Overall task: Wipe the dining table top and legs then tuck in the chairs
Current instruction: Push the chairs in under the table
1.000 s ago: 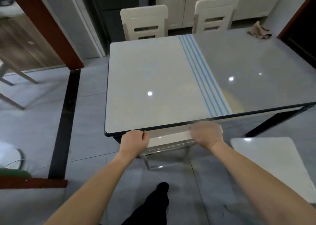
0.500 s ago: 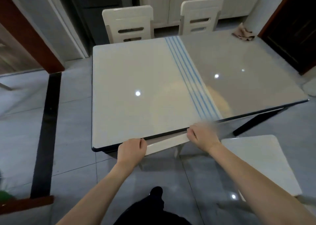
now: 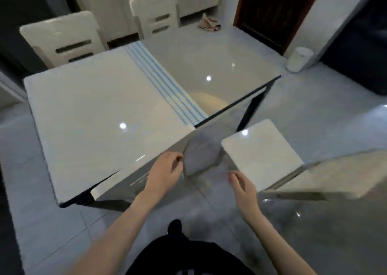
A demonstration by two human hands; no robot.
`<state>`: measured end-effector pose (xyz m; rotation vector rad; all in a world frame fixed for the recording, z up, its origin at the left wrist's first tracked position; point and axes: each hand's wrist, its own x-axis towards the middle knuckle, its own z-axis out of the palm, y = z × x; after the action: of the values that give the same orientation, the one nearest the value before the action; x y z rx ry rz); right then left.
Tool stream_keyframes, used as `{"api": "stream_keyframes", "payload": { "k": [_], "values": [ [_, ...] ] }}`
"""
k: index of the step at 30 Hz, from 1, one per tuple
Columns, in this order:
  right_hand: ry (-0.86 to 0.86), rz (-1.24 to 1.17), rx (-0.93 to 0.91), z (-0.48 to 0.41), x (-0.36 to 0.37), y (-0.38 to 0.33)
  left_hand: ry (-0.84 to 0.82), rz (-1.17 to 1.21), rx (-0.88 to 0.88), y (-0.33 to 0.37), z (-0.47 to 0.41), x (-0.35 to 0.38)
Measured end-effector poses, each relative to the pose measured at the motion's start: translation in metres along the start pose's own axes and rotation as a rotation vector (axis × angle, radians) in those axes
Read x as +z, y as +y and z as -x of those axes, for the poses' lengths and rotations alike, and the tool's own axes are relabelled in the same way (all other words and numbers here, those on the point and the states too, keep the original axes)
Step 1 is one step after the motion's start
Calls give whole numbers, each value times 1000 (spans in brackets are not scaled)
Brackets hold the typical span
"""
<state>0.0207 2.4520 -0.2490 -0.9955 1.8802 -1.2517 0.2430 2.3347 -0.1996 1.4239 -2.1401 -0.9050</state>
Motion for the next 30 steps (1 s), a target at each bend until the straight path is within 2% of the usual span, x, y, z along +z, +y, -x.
{"api": "stream_keyframes", "payload": {
  "k": [4, 8, 10, 17, 22, 26, 30],
  "values": [
    [211, -113, 241, 58, -52, 67, -397, 87, -95, 12, 17, 58],
    [402, -227, 490, 113, -86, 128, -528, 36, -183, -11, 43, 104],
    [475, -294, 553, 127, -100, 146, -556, 33, -234, -14, 51, 115],
    [560, -352, 522, 101, -152, 154, -546, 59, -294, -9, 27, 141],
    [661, -315, 490, 55, -195, 165, -599, 83, -212, 33, -32, 178],
    [808, -317, 493, 19, -242, 166, -682, 53, -100, 84, -94, 216],
    [956, -284, 398, -15, -295, 147, -778, 20, 27, 148, -150, 248]
  ]
}}
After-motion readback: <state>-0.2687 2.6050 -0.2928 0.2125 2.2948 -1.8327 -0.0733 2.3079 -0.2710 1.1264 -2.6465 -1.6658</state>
